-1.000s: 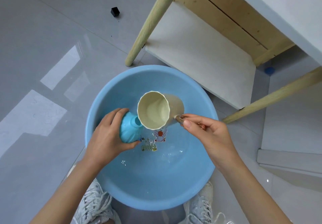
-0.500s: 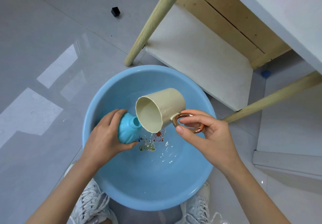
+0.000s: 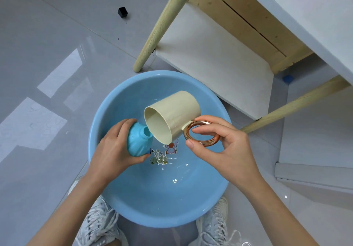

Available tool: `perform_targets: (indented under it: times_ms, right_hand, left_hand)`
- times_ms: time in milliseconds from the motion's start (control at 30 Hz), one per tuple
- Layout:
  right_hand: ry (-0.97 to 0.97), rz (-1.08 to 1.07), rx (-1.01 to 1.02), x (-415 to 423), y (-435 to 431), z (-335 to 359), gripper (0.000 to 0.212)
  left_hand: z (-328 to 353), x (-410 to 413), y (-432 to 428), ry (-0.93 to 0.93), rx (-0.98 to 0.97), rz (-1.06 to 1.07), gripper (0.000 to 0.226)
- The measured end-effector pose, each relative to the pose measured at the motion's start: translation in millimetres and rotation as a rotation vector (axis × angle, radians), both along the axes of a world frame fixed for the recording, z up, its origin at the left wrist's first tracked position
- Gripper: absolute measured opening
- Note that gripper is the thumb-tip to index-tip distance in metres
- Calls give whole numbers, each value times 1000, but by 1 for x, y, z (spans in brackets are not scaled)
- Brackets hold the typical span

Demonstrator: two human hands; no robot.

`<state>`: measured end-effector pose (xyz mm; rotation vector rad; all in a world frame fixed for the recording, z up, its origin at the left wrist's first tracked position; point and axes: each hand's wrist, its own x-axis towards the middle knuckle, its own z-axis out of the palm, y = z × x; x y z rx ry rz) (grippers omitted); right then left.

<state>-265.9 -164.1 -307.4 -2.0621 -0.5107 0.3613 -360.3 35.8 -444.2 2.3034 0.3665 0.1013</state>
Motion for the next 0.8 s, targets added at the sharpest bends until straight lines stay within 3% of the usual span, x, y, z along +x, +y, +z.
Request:
perform_targets:
  times_ms: [800]
  right_hand:
    - [-195,80,-90,-2,1,4,29]
  left_hand:
    - [2,0,-1,20,-17,1,90]
